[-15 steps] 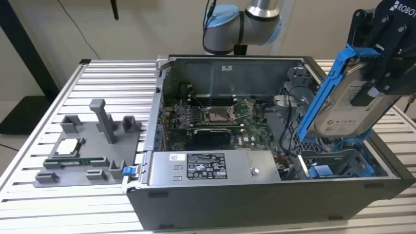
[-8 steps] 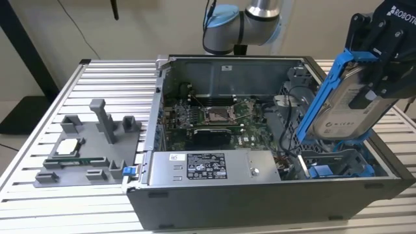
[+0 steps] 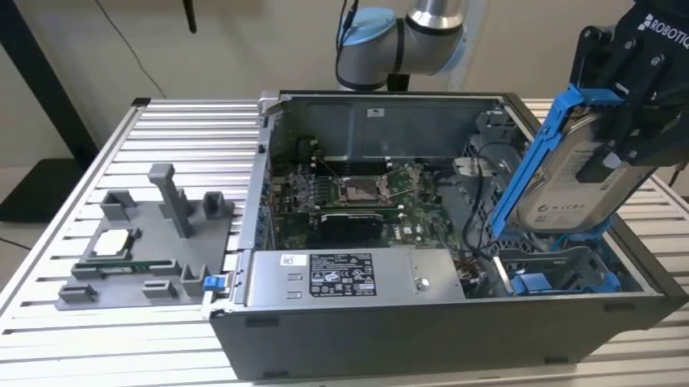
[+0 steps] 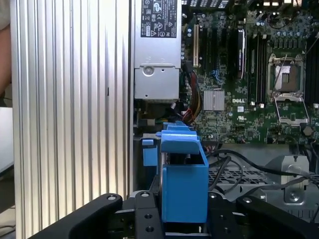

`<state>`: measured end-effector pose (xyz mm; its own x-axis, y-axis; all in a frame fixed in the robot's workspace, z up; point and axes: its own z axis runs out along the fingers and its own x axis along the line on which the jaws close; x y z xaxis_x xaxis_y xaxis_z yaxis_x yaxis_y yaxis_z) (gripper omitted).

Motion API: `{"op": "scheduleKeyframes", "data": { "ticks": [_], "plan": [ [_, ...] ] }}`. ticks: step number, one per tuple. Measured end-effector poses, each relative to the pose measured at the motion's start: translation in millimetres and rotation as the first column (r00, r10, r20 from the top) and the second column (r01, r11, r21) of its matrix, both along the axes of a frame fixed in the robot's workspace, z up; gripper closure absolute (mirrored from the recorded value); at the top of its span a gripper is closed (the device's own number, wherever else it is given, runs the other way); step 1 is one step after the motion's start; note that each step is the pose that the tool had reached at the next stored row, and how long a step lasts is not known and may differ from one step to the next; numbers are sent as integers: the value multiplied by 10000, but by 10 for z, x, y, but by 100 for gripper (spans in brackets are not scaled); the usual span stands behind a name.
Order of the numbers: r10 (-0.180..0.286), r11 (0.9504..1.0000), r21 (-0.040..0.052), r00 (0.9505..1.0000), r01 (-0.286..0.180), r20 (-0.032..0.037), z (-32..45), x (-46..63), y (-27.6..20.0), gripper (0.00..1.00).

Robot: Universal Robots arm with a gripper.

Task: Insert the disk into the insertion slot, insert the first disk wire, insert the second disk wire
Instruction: 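Insert the disk into the insertion slot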

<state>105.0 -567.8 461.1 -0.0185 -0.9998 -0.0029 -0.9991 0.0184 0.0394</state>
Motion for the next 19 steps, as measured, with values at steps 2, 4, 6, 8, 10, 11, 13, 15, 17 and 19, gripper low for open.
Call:
{"op": "scheduleKeyframes", "data": {
  "ticks": [2, 4, 6, 8, 10, 11, 13, 15, 17, 19],
  "plan": [
    [-6, 10000, -1, 10000, 6, 0, -24, 0, 0, 100],
    [-13, 10000, 1, 10000, 13, 0, -59, 3, 0, 100],
    [-22, 10000, 1, 10000, 22, 0, -95, 14, -1, 100],
    [-37, 10000, 2, 10000, 37, -1, -128, 41, -3, 100],
    [-47, 10000, 3, 10000, 47, 0, -161, 81, -6, 100],
    [-50, 10000, 4, 10000, 50, 0, -177, 102, -6, 100],
    [-65, 10000, 9, 10000, 65, 0, -209, 139, -9, 100],
    [-86, 10000, 14, 10000, 86, 0, -241, 170, -14, 100],
    [-109, 9999, 16, 9999, 109, -1, -273, 192, -23, 100],
    [-133, 9999, 19, 9999, 133, 0, -305, 211, -33, 100]
  ]
}}
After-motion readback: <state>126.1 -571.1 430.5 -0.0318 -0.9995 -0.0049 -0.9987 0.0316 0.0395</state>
